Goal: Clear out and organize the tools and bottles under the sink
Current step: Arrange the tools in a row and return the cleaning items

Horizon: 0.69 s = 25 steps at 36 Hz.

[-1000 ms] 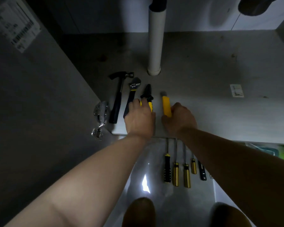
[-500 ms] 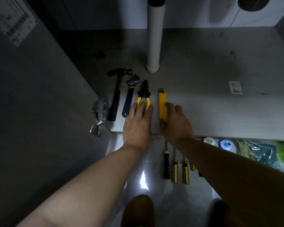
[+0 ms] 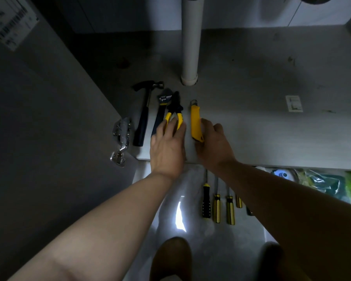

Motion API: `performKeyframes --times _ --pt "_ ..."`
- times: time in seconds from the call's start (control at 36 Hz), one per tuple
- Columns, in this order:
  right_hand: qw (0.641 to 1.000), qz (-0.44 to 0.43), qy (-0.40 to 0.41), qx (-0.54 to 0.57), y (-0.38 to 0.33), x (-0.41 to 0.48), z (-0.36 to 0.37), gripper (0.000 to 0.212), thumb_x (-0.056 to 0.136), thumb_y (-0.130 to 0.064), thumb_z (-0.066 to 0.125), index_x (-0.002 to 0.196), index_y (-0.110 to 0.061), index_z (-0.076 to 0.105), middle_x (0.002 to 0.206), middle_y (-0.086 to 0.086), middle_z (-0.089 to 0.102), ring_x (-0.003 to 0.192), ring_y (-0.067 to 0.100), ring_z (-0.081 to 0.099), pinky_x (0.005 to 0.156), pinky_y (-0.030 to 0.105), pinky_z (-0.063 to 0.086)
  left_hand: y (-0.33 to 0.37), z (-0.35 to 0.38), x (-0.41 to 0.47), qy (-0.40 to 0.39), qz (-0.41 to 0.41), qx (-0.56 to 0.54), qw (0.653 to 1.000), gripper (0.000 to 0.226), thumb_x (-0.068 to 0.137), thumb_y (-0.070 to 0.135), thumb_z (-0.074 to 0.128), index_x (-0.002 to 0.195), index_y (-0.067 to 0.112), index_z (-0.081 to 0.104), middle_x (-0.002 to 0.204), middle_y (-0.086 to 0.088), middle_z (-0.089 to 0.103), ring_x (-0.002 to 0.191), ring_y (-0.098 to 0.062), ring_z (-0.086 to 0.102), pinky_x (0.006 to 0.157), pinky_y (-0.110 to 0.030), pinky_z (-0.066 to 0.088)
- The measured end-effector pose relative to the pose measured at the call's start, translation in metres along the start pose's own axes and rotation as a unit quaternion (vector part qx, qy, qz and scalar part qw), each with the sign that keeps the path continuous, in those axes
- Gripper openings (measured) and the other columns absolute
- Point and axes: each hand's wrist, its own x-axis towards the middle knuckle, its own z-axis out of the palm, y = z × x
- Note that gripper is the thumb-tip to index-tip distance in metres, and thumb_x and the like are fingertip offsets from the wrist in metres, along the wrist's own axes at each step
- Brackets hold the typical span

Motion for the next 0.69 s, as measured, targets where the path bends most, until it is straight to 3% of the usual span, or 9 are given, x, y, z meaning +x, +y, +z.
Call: performKeyframes --times 0.11,0.19,0.25,0.33,0.42,0.47,0.58,0.69 --pt "1.0 0.003 0.018 0.003 0.006 -0.022 -0.011 0.056 0.092 -0.01 0.058 0.143 -0.013 0.036 0.135 0.015 0.04 0.101 0.038 0.059 0.087 0.05 0.052 0.006 -0.005 -0.021 0.045 -0.005 -0.022 0.999 0.037 0.095 0.02 0.057 0.132 0.027 0.057 0.14 -0.001 0.048 0.127 -0.026 0.045 0.095 -0.038 0.038" --pt "0.999 -0.01 0.05 0.007 0.017 -0.047 -0.019 0.029 0.09 -0.006 0.052 0.118 -0.013 0.05 0.116 0.011 0.051 0.092 0.034 0.057 0.081 0.048 0.051 0.015 -0.004 -0.052 0.068 0.023 -0.034 0.997 0.025 0.093 0.022 0.054 0.118 0.02 0.058 0.123 -0.007 0.048 0.107 -0.028 0.049 0.087 -0.039 0.041" --pt "0.999 -0.002 0.047 -0.01 0.028 -0.066 -0.02 0.014 0.088 -0.003 0.049 0.097 -0.012 0.055 0.1 0.01 0.056 0.087 0.032 0.056 0.078 0.047 0.05 0.02 0.0 -0.074 0.034 0.075 -0.04 0.996 0.028 0.091 0.025 0.042 0.113 0.019 0.058 0.114 -0.006 0.05 0.1 -0.026 0.05 0.081 -0.037 0.044" --pt "0.999 0.011 -0.014 -0.05 0.049 -0.094 -0.014 0.014 0.09 -0.006 0.049 0.084 -0.015 0.057 0.091 0.008 0.058 0.083 0.028 0.058 0.077 0.043 0.051 0.021 0.014 -0.102 -0.097 0.152 -0.043 0.983 0.024 0.092 0.028 0.043 0.112 0.023 0.055 0.106 0.0 0.045 0.094 -0.022 0.052 0.078 -0.032 0.043" --pt "0.993 0.064 -0.079 -0.056 0.07 -0.118 -0.005 0.01 0.092 -0.01 0.054 0.089 -0.017 0.059 0.095 0.005 0.057 0.085 0.024 0.061 0.078 0.039 0.054 0.02 0.029 -0.118 -0.258 0.15 -0.096 0.949 0.043 0.096 0.03 0.054 0.138 0.033 0.045 0.114 0.002 0.04 0.097 -0.02 0.054 0.082 -0.033 0.052" --pt "0.987 0.098 -0.113 -0.066 0.083 -0.129 0.004 0.006 0.092 -0.011 0.056 0.096 -0.016 0.059 0.097 0.004 0.058 0.088 0.023 0.061 0.079 0.036 0.055 0.021 0.037 -0.123 -0.329 0.133 -0.12 0.927 0.057 0.097 0.033 0.057 0.149 0.04 0.032 0.125 0.001 0.037 0.109 -0.022 0.054 0.091 -0.037 0.054" --pt "0.98 0.115 -0.147 -0.076 0.094 -0.141 0.021 0.018 0.09 -0.013 0.059 0.107 -0.014 0.055 0.105 0.009 0.061 0.097 0.027 0.062 0.083 0.038 0.054 0.03 0.05 -0.125 -0.371 0.143 -0.09 0.913 0.065 0.097 0.041 0.059 0.154 0.04 0.027 0.142 -0.006 0.033 0.122 -0.029 0.052 0.099 -0.043 0.052" --pt "0.981 0.105 -0.144 -0.082 0.096 -0.146 0.038 0.031 0.097 -0.021 0.058 0.127 -0.021 0.054 0.123 0.006 0.059 0.11 0.023 0.062 0.096 0.036 0.053 0.035 0.058 -0.121 -0.366 0.149 -0.082 0.915 0.067 0.096 0.039 0.064 0.154 0.033 0.03 0.15 -0.01 0.029 0.122 -0.031 0.055 0.101 -0.044 0.052"
